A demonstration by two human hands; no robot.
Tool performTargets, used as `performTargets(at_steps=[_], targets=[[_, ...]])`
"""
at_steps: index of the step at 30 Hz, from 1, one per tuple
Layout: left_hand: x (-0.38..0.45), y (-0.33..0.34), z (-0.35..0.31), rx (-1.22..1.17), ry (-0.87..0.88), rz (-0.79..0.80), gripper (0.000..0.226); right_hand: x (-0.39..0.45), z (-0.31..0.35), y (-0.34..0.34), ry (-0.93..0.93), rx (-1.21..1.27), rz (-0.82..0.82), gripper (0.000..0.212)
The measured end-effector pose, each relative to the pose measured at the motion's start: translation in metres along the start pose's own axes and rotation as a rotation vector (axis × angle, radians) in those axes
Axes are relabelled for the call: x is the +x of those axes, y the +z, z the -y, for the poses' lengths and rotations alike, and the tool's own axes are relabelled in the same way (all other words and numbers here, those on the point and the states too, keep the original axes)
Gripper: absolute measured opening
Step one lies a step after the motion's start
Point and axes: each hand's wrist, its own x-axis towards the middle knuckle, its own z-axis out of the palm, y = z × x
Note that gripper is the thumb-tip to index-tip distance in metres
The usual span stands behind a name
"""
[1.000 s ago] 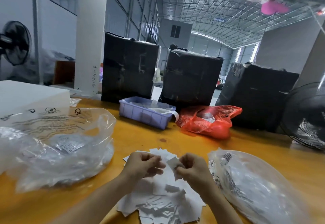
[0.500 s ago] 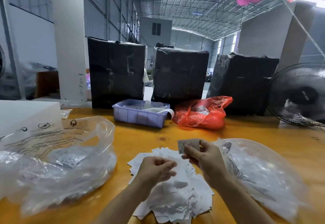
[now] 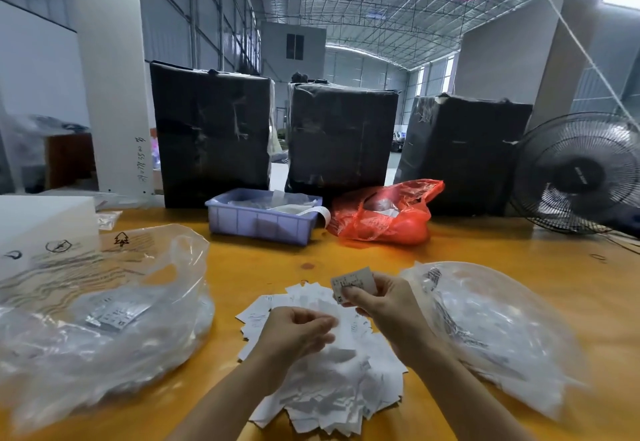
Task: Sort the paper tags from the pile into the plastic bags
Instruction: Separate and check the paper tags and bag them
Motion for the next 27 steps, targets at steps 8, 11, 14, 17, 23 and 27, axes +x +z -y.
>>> performTargets(at_steps=[8,11,14,17,23,27], targets=[[-0.003,0.0,-0.008,0.021,0.048,0.02,0.009,-0.002,-0.004,0.005,0.0,-0.036,0.027,0.009],[-0.005,-0.002,-0.011,0.014,0.043,0.049,0.015,-0.004,-0.003,0.006,-0.006,-0.046,0.021,0.01],[-0.007,-0.001,-0.012,0.015,0.029,0.062,0.022,-0.005,-0.002,0.005,-0.004,-0.05,0.02,0.008],[-0.008,0.0,-0.013,0.026,0.025,0.064,0.025,-0.004,-0.002,0.004,0.01,-0.027,0.011,0.005],[-0.008,-0.002,-0.013,0.031,0.029,0.07,0.023,-0.004,-0.001,0.003,0.034,0.005,-0.002,0.004],[-0.008,-0.003,-0.013,0.016,0.023,0.058,0.022,-0.007,0.0,0.005,0.017,0.006,0.014,0.003]])
